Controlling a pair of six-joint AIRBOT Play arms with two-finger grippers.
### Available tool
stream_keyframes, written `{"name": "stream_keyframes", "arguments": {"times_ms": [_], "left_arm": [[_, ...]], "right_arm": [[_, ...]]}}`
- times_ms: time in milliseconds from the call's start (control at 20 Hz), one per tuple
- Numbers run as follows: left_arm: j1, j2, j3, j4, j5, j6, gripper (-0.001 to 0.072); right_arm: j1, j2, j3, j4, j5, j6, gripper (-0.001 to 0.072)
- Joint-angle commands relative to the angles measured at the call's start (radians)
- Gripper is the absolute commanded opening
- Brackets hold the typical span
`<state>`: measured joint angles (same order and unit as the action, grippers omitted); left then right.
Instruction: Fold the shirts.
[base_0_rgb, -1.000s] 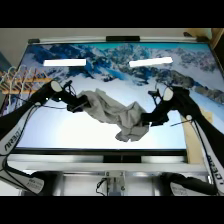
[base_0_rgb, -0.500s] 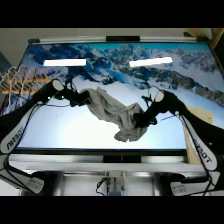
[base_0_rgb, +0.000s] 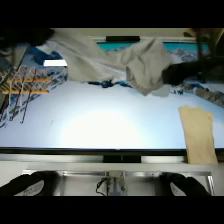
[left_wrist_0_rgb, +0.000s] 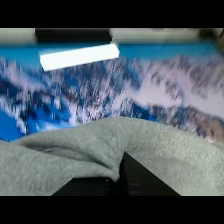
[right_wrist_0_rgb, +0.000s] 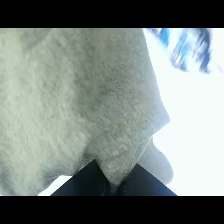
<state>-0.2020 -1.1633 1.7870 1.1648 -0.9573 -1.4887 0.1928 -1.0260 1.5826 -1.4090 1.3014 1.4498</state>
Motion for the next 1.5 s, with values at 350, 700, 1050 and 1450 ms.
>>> {"name": "stream_keyframes", "arguments": {"times_ms": [350,700,1050,1450], "left_arm": [[-0.003,0.443,-0.091,0.188,-0.616,-0.212,0.0041],[-0.004,0.421,-0.798,0.182,-0.382,-0.215,0.0041],[0.018,-0.251,-0.566,0.069,-0.027,-0.154,0.0042],[0.039,-0.591,-0.172,0.002,-0.132,-0.193,0.0479]], "right_arm": [[0.000,0.395,0.018,-0.044,0.558,0.226,0.0083],[0.000,0.330,-0.756,-0.029,0.245,0.235,0.0083],[0.000,-0.343,-0.558,0.076,-0.355,0.247,0.0083],[-0.017,-0.570,-0.306,0.095,-0.389,0.278,0.0429]]}}
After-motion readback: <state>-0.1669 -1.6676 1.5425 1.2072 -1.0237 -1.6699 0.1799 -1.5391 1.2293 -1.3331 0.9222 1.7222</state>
